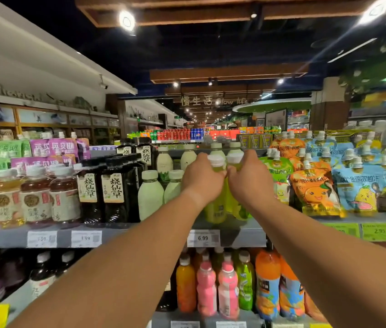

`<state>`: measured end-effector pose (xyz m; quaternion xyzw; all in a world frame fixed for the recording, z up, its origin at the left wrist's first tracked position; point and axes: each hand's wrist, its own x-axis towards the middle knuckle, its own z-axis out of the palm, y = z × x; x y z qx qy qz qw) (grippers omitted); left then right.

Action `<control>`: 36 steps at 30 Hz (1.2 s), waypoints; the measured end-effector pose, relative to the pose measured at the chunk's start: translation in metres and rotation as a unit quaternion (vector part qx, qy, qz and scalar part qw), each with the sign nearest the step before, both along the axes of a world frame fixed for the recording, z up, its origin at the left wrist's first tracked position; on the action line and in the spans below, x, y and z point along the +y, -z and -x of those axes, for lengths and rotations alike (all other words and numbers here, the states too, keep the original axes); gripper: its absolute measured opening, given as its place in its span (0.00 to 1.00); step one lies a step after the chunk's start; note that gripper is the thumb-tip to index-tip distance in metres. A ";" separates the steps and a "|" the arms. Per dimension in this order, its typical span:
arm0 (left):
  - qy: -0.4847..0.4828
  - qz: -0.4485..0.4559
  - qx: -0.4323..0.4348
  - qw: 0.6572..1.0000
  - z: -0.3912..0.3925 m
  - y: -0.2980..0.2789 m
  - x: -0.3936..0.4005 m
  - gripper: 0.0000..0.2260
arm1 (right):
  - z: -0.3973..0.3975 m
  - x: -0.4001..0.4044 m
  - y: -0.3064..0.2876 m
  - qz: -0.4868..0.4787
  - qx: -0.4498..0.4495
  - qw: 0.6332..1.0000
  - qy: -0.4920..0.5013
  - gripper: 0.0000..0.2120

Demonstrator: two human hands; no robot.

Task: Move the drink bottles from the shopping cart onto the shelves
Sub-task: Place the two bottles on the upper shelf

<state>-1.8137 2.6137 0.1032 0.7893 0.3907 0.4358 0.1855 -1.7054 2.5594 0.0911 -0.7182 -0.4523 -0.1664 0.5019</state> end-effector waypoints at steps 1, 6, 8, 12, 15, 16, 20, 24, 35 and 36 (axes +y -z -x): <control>0.003 -0.008 -0.021 1.000 0.010 -0.006 -0.004 0.17 | 0.010 -0.003 -0.007 -0.023 -0.016 1.000 0.009 0.14; 0.018 -0.055 -0.104 0.993 0.090 -0.053 -0.016 0.10 | 0.085 -0.012 -0.055 -0.135 -0.039 0.990 -0.002 0.12; 0.029 -0.061 -0.126 0.990 0.131 -0.066 -0.019 0.10 | 0.121 -0.011 -0.070 -0.159 -0.031 0.987 -0.018 0.12; -0.003 -0.065 -0.143 0.987 0.230 -0.069 -0.021 0.11 | 0.216 -0.001 -0.076 -0.175 -0.006 0.980 -0.091 0.14; -0.074 -0.057 -0.123 0.988 0.317 -0.051 -0.014 0.09 | 0.299 0.019 -0.056 -0.148 0.021 0.976 -0.161 0.15; -0.099 -0.057 -0.111 0.987 0.349 -0.042 -0.012 0.10 | 0.330 0.028 -0.046 -0.135 0.029 0.973 -0.185 0.15; -0.219 -0.069 -0.056 0.972 0.479 0.003 -0.007 0.17 | 0.457 0.058 0.009 -0.082 0.059 0.957 -0.273 0.17; -0.335 -0.038 0.004 0.941 0.599 0.049 -0.008 0.19 | 0.579 0.076 0.060 -0.013 0.078 0.933 -0.350 0.21; -0.517 0.053 0.029 0.854 0.834 0.169 0.014 0.16 | 0.824 0.138 0.185 0.126 0.032 0.829 -0.544 0.15; -0.528 0.062 0.029 0.847 0.851 0.183 0.023 0.16 | 0.842 0.151 0.197 0.140 0.026 0.819 -0.556 0.15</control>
